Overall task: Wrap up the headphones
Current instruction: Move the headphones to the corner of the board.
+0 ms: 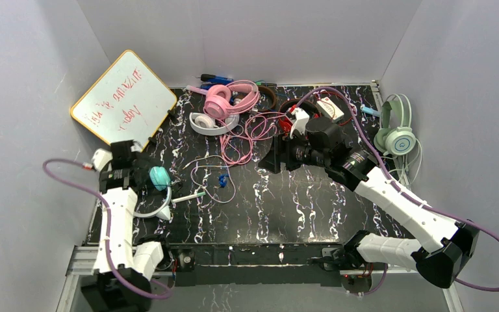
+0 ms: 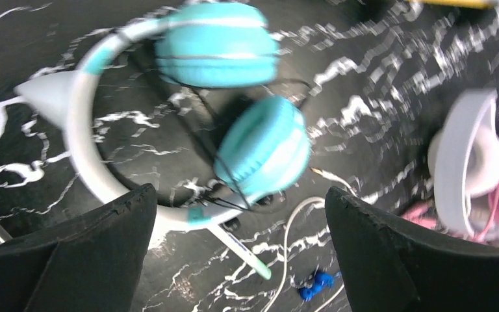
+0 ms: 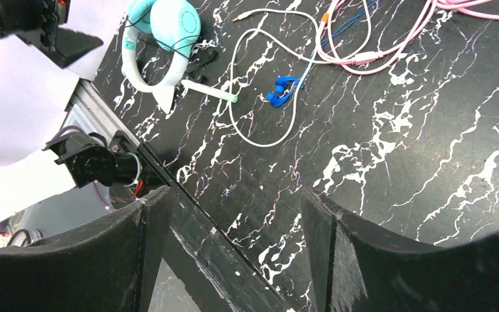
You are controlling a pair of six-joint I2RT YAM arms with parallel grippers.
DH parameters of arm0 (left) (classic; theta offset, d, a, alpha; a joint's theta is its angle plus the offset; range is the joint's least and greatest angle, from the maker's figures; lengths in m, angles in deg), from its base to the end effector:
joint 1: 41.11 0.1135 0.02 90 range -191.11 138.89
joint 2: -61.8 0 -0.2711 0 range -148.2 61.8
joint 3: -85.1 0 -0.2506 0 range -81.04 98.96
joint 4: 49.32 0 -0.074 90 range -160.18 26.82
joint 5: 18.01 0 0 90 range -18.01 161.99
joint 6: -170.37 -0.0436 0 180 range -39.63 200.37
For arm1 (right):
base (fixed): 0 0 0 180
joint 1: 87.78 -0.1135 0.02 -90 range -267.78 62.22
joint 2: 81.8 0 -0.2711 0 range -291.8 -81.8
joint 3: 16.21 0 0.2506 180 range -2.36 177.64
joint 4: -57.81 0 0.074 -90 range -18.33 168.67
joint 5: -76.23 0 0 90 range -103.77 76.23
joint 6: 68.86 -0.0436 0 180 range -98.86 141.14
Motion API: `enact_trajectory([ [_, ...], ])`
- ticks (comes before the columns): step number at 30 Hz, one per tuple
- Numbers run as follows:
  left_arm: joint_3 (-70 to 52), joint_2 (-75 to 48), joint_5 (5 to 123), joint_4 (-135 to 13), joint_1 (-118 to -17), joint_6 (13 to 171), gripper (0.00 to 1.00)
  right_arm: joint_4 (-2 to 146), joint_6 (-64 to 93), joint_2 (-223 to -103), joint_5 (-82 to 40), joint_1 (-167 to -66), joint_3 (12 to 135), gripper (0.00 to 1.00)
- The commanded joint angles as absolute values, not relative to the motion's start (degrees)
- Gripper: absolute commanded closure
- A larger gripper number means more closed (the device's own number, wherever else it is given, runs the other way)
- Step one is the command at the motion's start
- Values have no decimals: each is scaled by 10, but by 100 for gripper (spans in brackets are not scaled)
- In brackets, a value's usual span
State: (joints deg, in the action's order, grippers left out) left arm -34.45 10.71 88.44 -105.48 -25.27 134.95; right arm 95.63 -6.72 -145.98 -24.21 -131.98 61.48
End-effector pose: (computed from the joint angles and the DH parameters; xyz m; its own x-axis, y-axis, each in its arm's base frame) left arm 0.1662 0.0600 0.2808 -0.0411 -0.8241 -0.5650 -0.8313 0.3419 -0.4382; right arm 0.1752 0.1814 0.3680 -0.6367 0.0219 -0.7708 -0.5729 0.6557 0.4918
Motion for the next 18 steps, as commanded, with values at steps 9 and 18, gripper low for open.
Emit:
enact_trajectory([
  [9, -163, -64, 939, -1040, -548, 1229, 4, 978, -51, -1429, -178, -1317, 597, 16],
  [18, -164, -153, 870, -995, -645, 1182, 14, 1004, -73, -1444, -111, -1316, 589, 9],
])
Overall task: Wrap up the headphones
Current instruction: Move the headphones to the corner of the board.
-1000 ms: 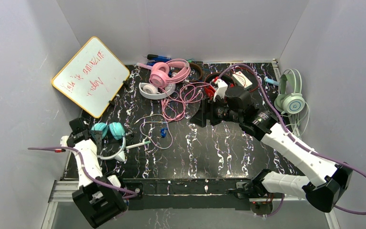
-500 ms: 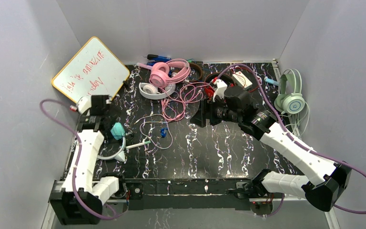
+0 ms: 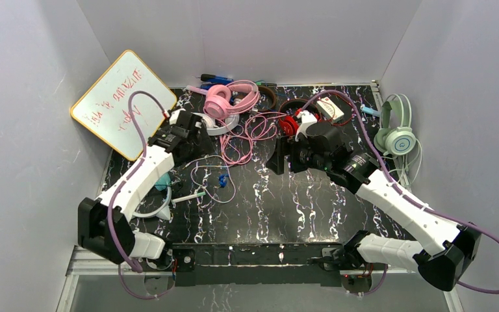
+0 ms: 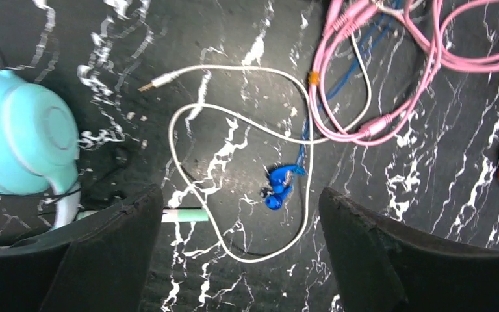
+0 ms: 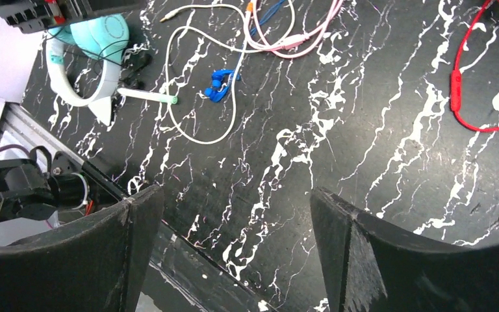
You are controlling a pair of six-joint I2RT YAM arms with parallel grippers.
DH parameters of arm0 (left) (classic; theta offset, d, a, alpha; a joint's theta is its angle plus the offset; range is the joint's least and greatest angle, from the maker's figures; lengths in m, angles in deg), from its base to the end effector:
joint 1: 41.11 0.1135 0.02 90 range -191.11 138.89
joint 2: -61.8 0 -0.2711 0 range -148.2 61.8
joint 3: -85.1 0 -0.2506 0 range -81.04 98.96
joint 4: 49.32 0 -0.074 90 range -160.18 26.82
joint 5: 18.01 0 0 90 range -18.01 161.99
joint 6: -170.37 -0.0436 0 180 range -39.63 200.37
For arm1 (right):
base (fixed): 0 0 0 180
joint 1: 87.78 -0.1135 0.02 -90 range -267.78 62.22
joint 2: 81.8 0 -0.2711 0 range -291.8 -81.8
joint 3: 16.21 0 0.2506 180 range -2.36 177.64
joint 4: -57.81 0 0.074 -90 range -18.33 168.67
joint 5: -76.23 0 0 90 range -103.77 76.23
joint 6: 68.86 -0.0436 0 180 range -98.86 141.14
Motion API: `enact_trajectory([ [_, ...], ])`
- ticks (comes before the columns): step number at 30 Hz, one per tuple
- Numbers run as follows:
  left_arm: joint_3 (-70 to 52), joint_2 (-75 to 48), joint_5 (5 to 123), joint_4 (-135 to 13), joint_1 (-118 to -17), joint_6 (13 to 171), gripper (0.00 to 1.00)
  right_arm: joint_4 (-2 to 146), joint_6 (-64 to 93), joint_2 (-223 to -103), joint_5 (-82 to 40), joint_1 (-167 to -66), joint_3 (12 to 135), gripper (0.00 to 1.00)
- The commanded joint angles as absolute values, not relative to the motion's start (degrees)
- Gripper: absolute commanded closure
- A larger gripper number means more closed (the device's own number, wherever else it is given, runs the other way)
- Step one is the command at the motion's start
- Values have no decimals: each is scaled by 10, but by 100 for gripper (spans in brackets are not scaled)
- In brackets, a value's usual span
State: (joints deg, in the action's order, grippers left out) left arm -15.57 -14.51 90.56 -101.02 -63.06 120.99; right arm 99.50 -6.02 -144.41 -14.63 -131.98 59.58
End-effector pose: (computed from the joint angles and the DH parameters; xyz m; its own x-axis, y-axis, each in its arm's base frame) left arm 0.2670 -0.0926 0.3035 -0.6325 -0.4105 -0.6569 -0.3326 0.9098 -0.2483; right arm 0.1735 0.1696 0.3552 -0.6270 0.0269 -0.7786 -0.4724 0.7815 0.4075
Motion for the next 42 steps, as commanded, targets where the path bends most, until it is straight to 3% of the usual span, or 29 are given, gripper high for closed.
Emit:
enact_trajectory([
  [1, -177, -154, 863, -986, -645, 1183, 20, 1003, -77, -1442, -111, -1316, 587, 9],
  [4, -227, -153, 857, -968, -645, 1189, 55, 1002, -84, -1433, -111, -1316, 583, 9],
  [6, -247, -154, 875, -970, -644, 1199, 86, 1001, -85, -1425, -108, -1316, 580, 9],
  [7, -254, -153, 889, -974, -644, 1208, 95, 1001, -83, -1423, -104, -1317, 581, 9],
  [9, -269, -150, 908, -975, -644, 1228, 100, 1005, -78, -1422, -98, -1317, 585, 9],
  [14, -304, -157, 898, -969, -599, 1266, 100, 1018, -76, -1426, -90, -1316, 597, 9],
  [23, -382, -124, 847, -969, -391, 1277, 100, 1011, -90, -1420, -94, -1317, 588, 8],
  [26, -377, -103, 855, -979, -372, 1276, 100, 1044, -80, -1436, -54, -1316, 597, 2],
  [30, -364, -79, 870, -993, -371, 1271, 100, 1098, -51, -1472, -15, -1304, 634, 1],
  [36, -376, -23, 655, -914, -384, 1183, 87, 1092, -26, -1490, -25, -1242, 651, 1],
  [39, -371, 12, 645, -895, -468, 1177, 69, 1092, -12, -1525, -54, -1188, 669, 1],
  [42, -353, 10, 695, -894, -581, 1189, 62, 1078, 2, -1565, -65, -1155, 701, 1],
])
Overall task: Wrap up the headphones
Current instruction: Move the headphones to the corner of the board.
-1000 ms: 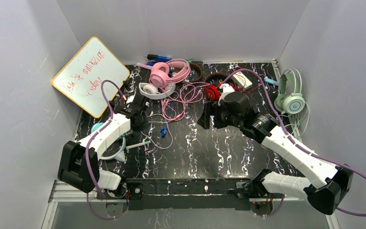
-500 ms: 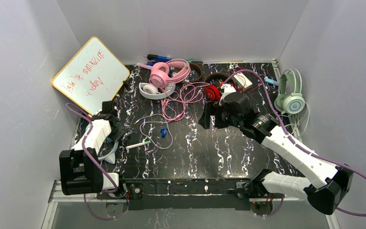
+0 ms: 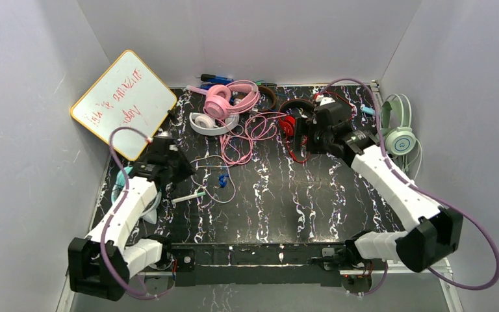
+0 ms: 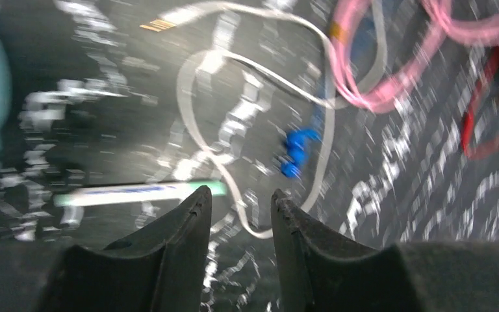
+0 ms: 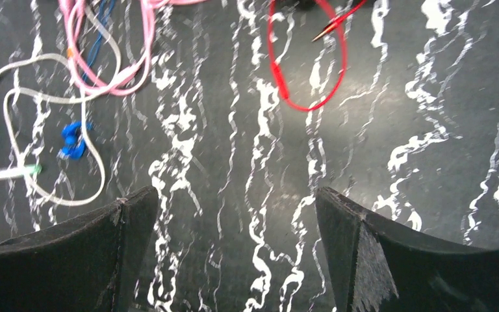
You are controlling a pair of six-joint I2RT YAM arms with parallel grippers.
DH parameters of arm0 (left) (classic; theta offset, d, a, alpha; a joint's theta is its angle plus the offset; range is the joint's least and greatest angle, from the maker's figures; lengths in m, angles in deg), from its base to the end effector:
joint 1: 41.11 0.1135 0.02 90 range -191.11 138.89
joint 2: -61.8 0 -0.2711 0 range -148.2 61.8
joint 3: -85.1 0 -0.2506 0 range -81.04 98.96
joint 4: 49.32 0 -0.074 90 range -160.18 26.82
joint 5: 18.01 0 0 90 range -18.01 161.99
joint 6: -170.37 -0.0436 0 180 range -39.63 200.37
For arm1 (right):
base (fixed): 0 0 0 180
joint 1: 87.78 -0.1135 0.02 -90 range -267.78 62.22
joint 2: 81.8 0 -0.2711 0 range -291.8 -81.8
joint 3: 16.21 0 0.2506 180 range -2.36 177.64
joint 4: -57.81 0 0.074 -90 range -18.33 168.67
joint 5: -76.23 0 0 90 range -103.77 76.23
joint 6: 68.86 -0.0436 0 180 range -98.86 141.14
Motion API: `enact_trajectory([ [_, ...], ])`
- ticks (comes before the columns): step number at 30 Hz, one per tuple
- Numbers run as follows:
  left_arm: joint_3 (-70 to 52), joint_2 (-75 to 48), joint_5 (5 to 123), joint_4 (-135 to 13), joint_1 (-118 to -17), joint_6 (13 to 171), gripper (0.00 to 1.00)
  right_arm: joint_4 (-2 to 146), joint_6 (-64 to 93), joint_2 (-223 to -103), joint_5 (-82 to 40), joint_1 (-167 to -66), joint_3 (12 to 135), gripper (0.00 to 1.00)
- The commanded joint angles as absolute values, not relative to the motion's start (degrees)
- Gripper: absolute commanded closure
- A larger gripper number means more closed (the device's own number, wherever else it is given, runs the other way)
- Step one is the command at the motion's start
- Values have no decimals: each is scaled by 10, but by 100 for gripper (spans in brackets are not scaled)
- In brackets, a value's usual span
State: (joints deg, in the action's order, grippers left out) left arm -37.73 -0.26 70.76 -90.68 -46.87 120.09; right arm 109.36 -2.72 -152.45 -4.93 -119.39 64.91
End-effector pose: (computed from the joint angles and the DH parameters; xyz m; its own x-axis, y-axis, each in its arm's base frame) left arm 0.2228 -0.0234 0.2467 -0.6264 -0.5789 -0.5220 -0.3707 0.8103 -0.4538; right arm 0.2291 0.1331 0.3379 -0.6814 0.0500 -0.7302 -0.1571 0.9644 0.2126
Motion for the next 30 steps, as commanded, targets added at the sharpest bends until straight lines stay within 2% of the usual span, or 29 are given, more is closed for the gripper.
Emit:
enact_trajectory([
  [1, -351, 4, 702, -891, -607, 1194, 62, 1069, 9, -1577, -65, -1150, 711, 1],
  [3, -348, -9, 707, -876, -648, 1194, 60, 1051, 33, -1611, -68, -1148, 731, 1],
  [5, -354, -14, 693, -846, -677, 1175, 53, 1035, 65, -1640, -71, -1147, 751, 1],
  [10, -366, -16, 646, -805, -696, 1132, 29, 998, 138, -1731, -35, -1144, 788, 1],
  [13, -356, -26, 655, -811, -696, 1117, 15, 999, 166, -1793, -39, -1134, 833, 1],
  [14, -354, -28, 663, -814, -696, 1115, 6, 1002, 176, -1815, -44, -1130, 851, 1],
  [15, -352, -30, 668, -814, -696, 1113, 2, 1007, 185, -1837, -45, -1126, 867, 1],
  [19, -328, -63, 668, -830, -696, 1098, 2, 1029, 226, -1928, -5, -1117, 952, 1],
  [26, -300, -78, 663, -815, -696, 1077, 2, 1064, 248, -2056, -27, -1105, 1090, 1],
  [30, -284, -85, 636, -816, -696, 1073, 2, 1111, 235, -2109, -113, -1085, 1146, 1],
])
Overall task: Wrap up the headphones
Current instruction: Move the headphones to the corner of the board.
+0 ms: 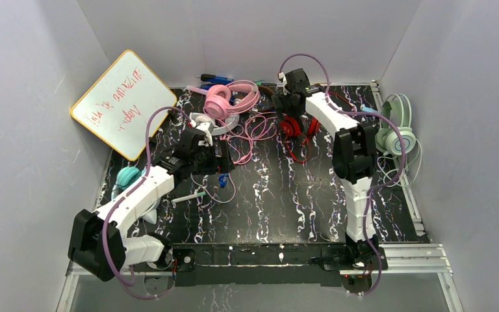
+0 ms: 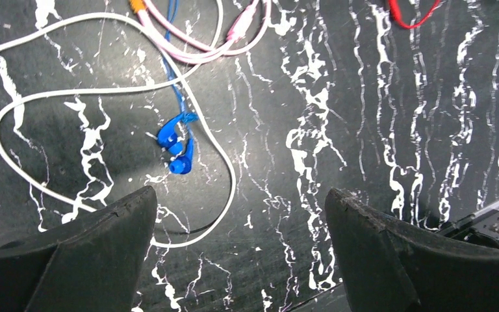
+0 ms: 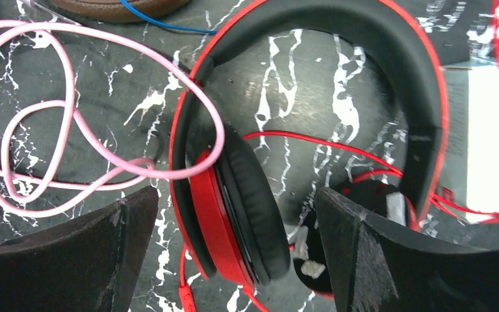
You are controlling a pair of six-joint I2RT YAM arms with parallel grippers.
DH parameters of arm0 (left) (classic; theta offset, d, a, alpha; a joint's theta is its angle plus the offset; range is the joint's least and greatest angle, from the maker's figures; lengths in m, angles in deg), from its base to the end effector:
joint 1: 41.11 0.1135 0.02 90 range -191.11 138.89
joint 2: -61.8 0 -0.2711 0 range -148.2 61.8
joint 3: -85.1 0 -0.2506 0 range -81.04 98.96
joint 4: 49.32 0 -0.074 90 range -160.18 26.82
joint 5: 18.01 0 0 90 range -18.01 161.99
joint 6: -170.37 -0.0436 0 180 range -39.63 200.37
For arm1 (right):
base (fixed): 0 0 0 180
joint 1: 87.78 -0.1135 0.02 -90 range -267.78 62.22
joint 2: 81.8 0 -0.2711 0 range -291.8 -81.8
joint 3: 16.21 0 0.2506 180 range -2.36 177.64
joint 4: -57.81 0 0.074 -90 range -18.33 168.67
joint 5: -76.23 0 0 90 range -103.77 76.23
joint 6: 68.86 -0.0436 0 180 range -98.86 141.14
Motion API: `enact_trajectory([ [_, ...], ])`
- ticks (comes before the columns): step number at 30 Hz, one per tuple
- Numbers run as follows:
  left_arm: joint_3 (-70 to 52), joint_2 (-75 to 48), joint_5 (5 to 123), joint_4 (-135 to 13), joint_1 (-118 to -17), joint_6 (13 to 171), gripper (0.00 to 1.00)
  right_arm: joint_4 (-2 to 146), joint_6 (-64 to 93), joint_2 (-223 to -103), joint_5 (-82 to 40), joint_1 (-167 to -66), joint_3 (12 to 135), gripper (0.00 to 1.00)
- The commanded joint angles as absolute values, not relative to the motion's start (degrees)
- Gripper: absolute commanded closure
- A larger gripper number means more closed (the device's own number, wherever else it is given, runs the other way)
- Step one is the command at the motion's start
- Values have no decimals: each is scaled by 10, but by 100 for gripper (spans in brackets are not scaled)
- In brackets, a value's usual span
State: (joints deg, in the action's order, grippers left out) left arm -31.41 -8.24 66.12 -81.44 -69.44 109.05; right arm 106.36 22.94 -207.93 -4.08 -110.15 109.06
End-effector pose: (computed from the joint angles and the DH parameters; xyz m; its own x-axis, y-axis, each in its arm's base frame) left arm 0.2338 -0.1311 0.2664 -0.7428 -0.1419 -0.6543 0.2119 0.8772 -0.4308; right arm 0.4712 0.1860 0.2399 -0.6933 -0.3188 -0.6463 -0.2958 0.9437 -0.1482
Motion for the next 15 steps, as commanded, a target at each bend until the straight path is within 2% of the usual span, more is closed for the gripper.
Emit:
enact_trajectory([
  [1, -284, -84, 632, -818, -696, 1073, 2, 1110, 226, -2111, -131, -1077, 1146, 1],
  [7, -279, -75, 646, -848, -696, 1047, 2, 1105, 197, -2098, -162, -1068, 1114, 3],
  [11, -261, -64, 655, -876, -696, 1036, 2, 1122, 177, -2070, -167, -1069, 1073, 21],
  [15, -267, -41, 653, -877, -696, 1051, 3, 1076, 150, -1990, -173, -1069, 953, 35],
])
